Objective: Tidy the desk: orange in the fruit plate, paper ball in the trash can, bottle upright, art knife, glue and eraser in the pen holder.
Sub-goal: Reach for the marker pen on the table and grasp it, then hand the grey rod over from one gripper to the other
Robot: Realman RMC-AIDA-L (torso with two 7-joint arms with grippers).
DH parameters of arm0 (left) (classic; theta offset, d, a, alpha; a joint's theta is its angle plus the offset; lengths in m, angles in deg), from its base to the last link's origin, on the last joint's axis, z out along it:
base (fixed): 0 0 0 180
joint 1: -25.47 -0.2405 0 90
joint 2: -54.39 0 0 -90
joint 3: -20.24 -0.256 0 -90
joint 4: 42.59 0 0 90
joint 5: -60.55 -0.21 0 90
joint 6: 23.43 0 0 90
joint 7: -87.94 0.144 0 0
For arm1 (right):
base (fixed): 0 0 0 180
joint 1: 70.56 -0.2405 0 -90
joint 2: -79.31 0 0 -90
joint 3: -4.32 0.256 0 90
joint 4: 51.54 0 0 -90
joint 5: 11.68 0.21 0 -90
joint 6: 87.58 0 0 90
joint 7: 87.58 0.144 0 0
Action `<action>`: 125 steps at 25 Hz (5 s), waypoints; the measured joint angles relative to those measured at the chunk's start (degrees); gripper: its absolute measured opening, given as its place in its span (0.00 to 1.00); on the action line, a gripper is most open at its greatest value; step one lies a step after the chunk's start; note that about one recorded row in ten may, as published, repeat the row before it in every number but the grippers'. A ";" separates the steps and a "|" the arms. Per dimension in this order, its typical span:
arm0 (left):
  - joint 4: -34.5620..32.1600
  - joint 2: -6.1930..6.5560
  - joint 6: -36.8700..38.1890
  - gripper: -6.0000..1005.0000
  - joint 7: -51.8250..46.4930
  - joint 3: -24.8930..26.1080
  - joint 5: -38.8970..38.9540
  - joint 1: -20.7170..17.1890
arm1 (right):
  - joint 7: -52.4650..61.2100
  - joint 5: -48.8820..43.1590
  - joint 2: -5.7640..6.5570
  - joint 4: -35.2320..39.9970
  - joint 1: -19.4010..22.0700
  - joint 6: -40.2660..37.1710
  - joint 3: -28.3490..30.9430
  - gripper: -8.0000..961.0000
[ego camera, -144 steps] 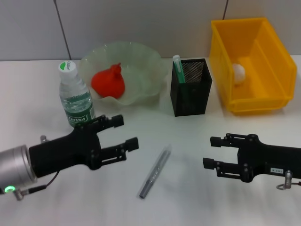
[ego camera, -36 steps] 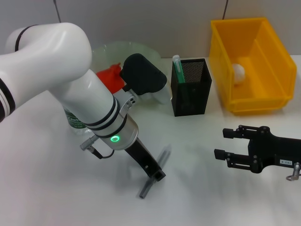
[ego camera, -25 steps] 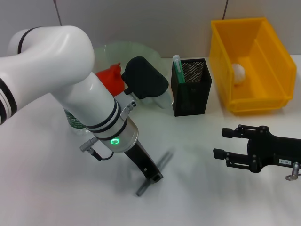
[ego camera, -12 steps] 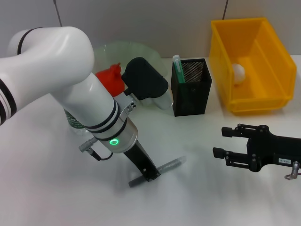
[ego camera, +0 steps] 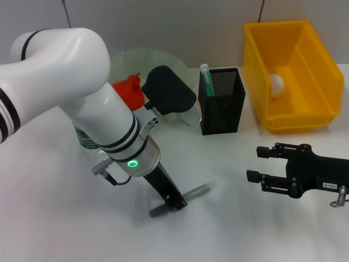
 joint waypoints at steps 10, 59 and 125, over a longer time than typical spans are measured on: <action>-0.11 0.00 0.30 0.32 0.16 -0.29 -1.02 0.07 | 0.06 0.00 -0.06 0.00 -0.13 0.00 0.00 0.70; -5.85 0.44 1.68 0.14 27.42 26.58 28.46 -11.00 | 3.01 0.17 0.57 -0.45 0.59 -1.03 12.46 0.70; 24.15 0.26 8.62 0.13 102.17 -22.92 117.98 -24.98 | 11.42 -0.30 -1.48 -0.14 -6.79 -25.18 17.01 0.65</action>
